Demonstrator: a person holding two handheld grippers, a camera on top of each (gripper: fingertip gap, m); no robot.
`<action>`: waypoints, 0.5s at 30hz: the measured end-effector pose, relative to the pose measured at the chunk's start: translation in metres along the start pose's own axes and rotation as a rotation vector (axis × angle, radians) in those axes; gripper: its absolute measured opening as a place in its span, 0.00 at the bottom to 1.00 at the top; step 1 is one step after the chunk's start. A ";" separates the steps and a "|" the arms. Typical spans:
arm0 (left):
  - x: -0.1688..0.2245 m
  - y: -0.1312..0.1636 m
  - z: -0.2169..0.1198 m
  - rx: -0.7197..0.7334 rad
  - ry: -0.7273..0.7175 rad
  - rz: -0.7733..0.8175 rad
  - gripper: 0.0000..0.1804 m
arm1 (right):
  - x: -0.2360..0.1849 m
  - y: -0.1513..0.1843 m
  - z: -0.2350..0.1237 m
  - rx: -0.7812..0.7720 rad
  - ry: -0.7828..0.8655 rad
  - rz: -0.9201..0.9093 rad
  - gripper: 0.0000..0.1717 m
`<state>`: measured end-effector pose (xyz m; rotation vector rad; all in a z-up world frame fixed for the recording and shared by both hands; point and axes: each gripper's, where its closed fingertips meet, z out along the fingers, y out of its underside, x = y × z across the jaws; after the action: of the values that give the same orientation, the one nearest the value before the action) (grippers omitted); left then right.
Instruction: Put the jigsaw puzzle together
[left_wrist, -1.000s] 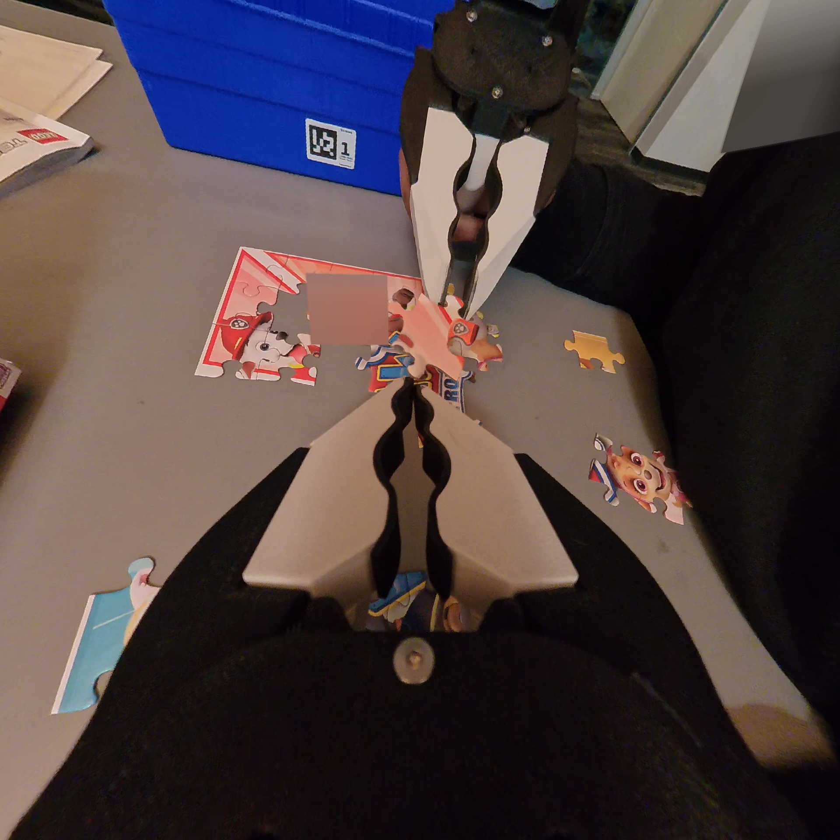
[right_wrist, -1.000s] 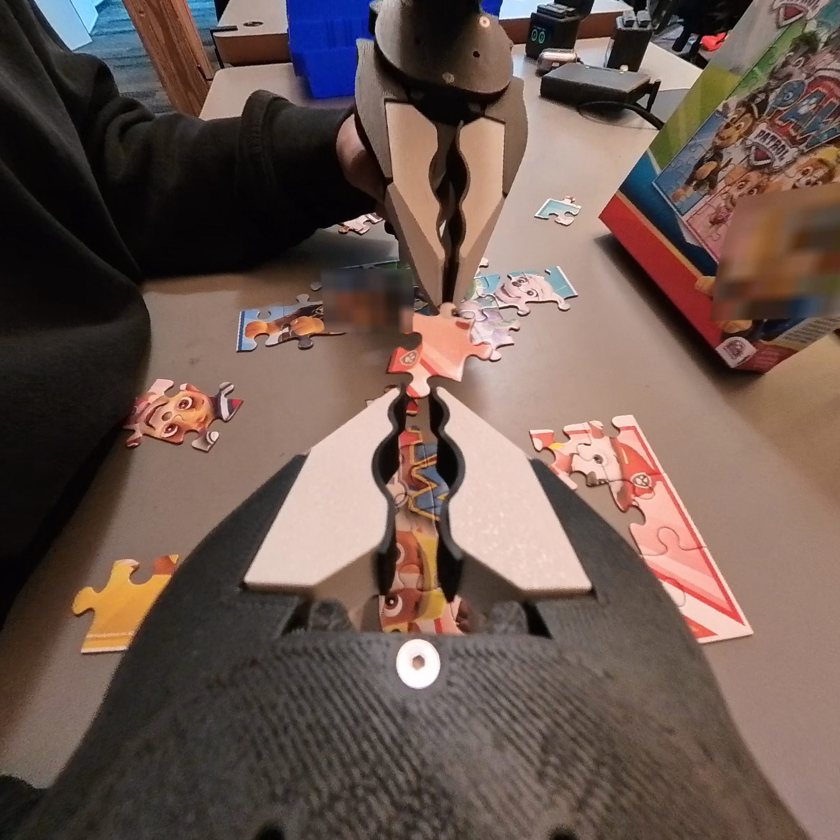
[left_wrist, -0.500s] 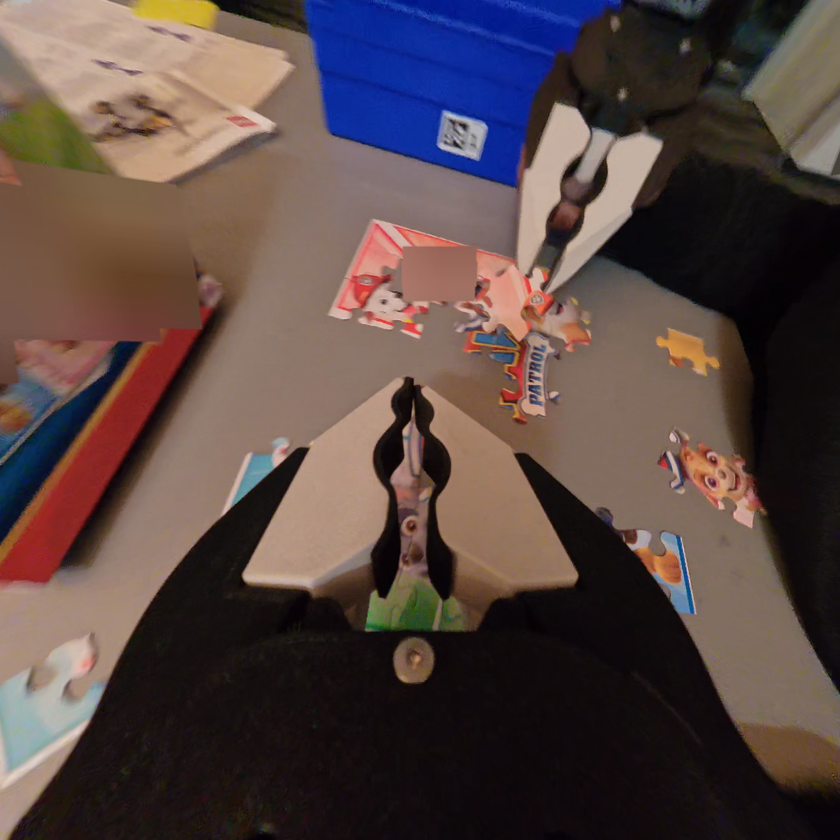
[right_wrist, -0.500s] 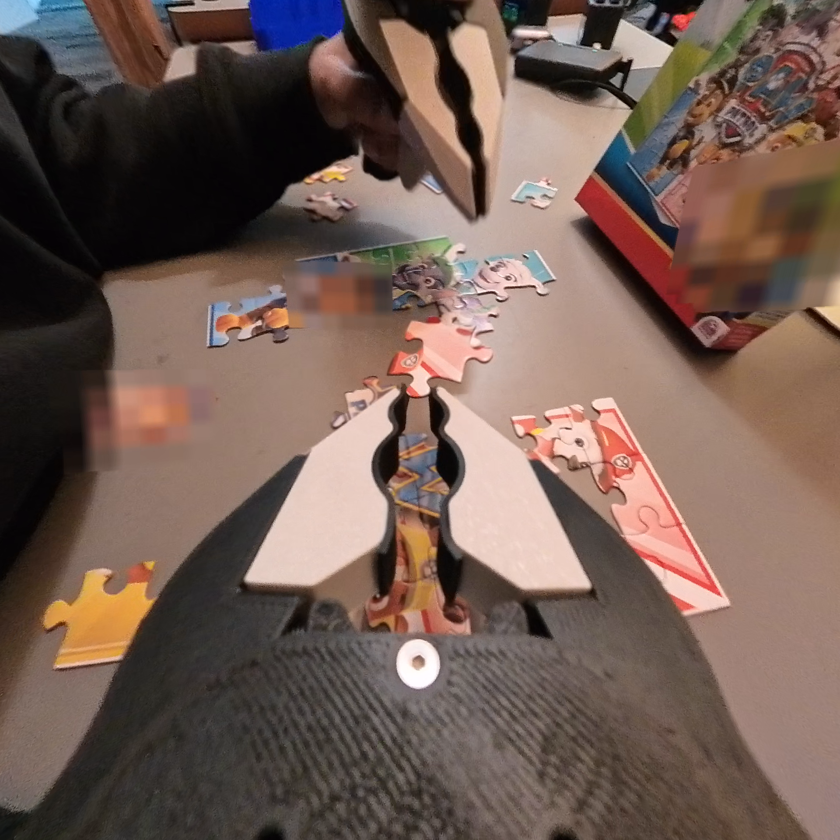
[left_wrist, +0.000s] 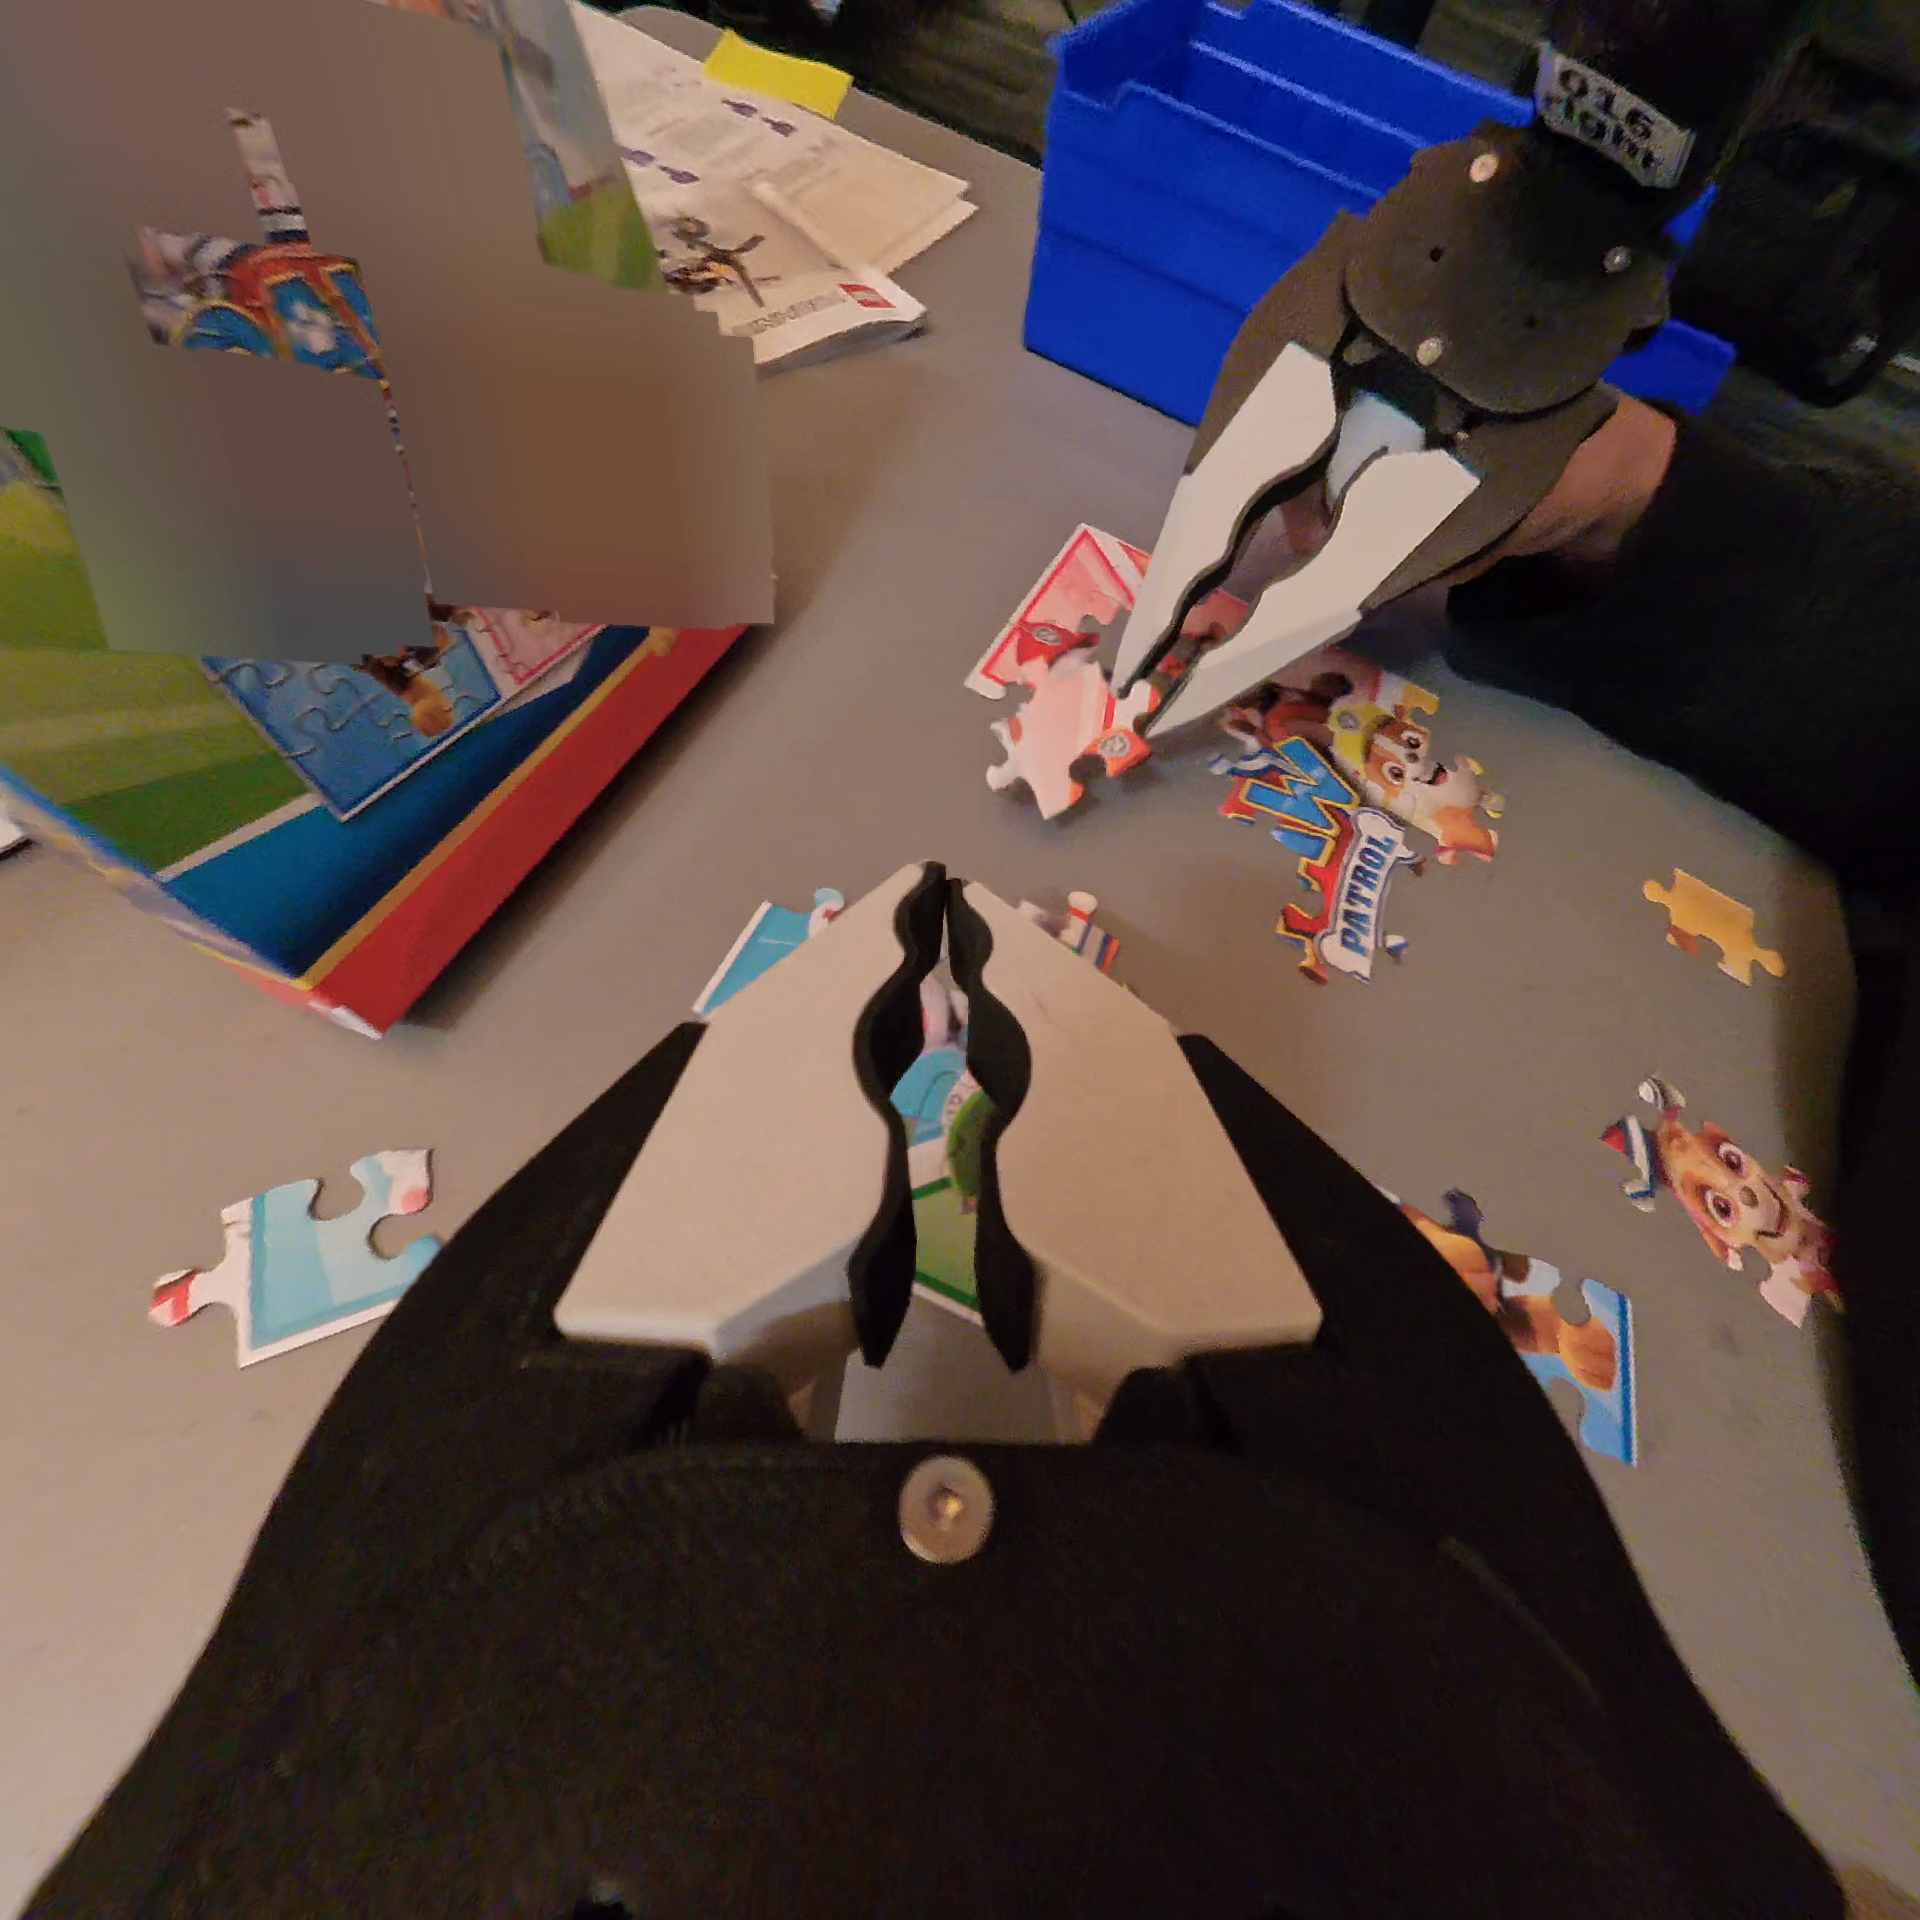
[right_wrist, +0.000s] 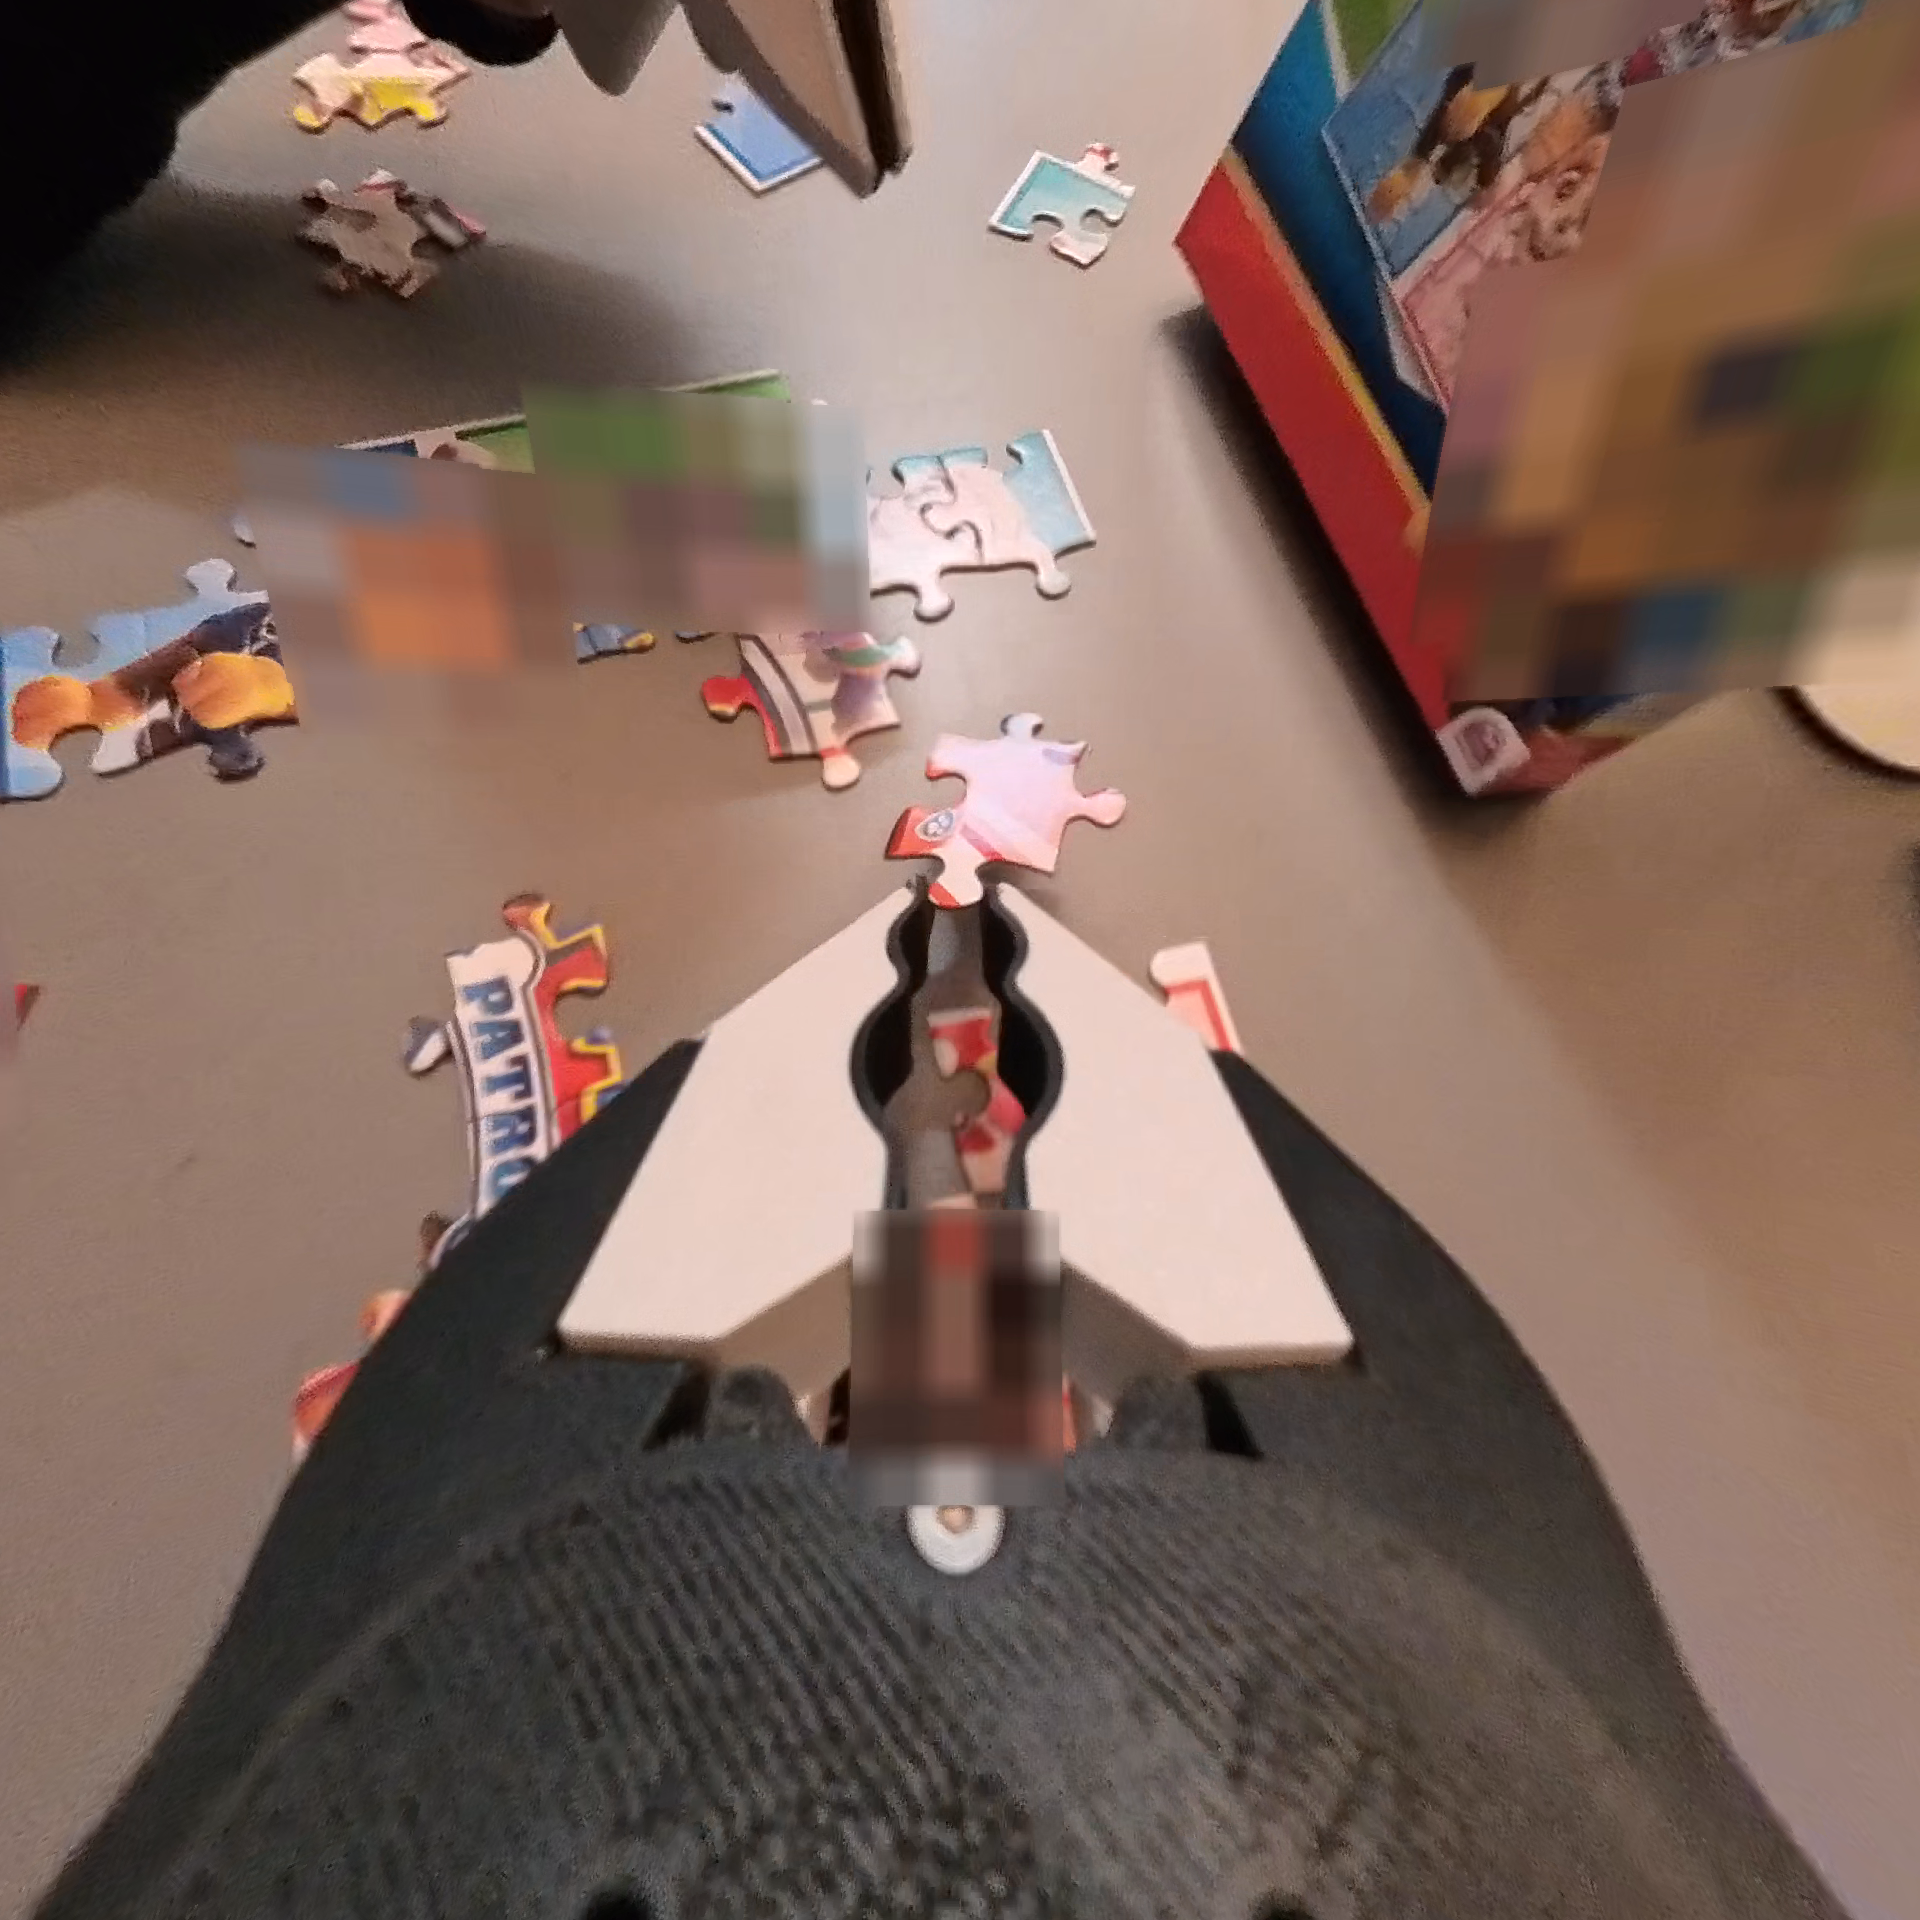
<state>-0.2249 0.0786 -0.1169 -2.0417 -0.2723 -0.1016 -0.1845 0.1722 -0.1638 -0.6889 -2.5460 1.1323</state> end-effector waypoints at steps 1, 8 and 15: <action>-0.004 -0.001 -0.002 0.015 -0.013 -0.017 0.00 | 0.002 -0.002 0.006 -0.012 -0.031 -0.006 0.04; -0.022 -0.027 -0.028 0.242 -0.040 -0.124 0.00 | 0.018 -0.013 0.019 -0.028 -0.075 -0.002 0.04; -0.032 -0.023 -0.028 0.278 -0.025 -0.197 0.00 | 0.018 -0.007 0.027 -0.044 -0.149 0.030 0.04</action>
<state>-0.2606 0.0593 -0.0898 -1.7375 -0.4762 -0.1516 -0.2133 0.1607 -0.1760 -0.6784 -2.7000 1.1821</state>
